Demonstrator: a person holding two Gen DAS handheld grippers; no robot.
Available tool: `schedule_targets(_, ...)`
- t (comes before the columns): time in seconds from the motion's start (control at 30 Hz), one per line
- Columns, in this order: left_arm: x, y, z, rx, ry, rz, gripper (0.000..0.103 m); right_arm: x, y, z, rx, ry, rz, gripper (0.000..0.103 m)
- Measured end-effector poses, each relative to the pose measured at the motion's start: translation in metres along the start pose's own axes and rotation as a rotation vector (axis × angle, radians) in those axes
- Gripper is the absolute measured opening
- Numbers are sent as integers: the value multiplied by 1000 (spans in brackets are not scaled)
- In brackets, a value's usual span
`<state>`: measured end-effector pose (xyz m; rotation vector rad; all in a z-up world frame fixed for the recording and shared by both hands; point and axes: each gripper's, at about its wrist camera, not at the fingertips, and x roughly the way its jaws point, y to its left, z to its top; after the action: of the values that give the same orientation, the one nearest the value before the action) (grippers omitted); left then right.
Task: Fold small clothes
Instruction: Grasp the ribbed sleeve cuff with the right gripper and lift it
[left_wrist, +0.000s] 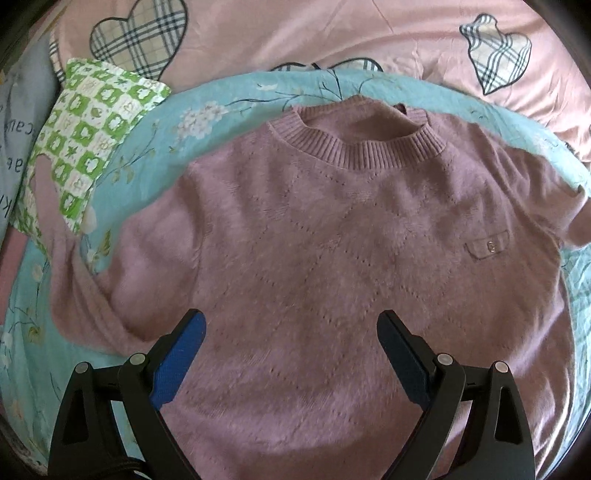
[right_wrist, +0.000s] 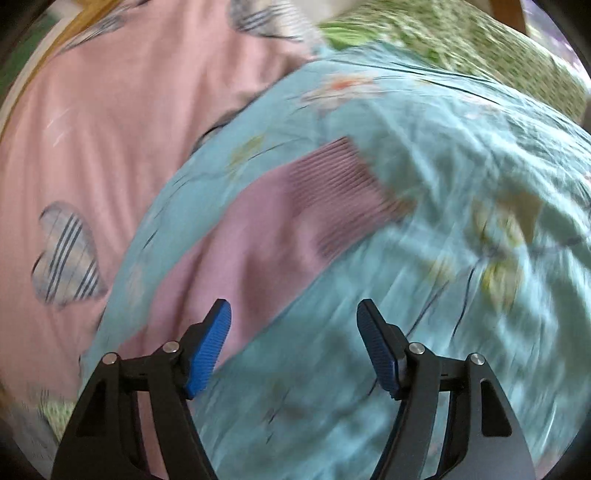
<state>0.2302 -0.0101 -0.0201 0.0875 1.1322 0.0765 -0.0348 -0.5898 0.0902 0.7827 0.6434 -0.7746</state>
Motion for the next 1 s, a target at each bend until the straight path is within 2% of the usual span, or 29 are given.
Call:
schedule_targets(0.13, 12, -6, 10, -2, 14, 7, 94, 20, -17, 22, 73, -3, -17, 62)
schedule_targets(0.2, 18, -7, 15, -19, 20, 1, 94, 28, -16, 30, 65, -9, -22, 59)
schedule_targets(0.23, 20, -8, 18, -28, 22, -3, 94, 29, -13, 32, 46, -19, -30, 49)
schedule_targets(0.27, 21, -8, 20, -37, 22, -7, 94, 31, -10, 34, 26, -26, -38, 30)
schedule_targets(0.33, 23, -10, 22, -47, 21, -16, 94, 32, 0, 33, -18, -26, -42, 9)
schedule_targets(0.5, 20, -14, 19, -51, 17, -40, 94, 11, 24, 24, -93, -66, 32, 8)
schedule_targets(0.6, 15, -12, 15, -51, 14, -50, 94, -2, 59, 7, -181, -61, 110, 8)
schedule_targets(0.67, 9, -8, 9, -55, 8, -54, 94, -9, 89, -10, -249, -38, 194, 8)
schedule_targets(0.8, 1, 9, -5, -78, 7, -64, 94, -12, 156, -62, -386, 78, 353, 8)
schedule_targets(0.93, -7, 26, -19, -89, 7, -79, 94, -5, 228, -138, -518, 238, 512, 8)
schedule_targets(1.0, -10, 37, -29, -103, 6, -92, 94, 0, 253, -168, -548, 302, 561, 8)
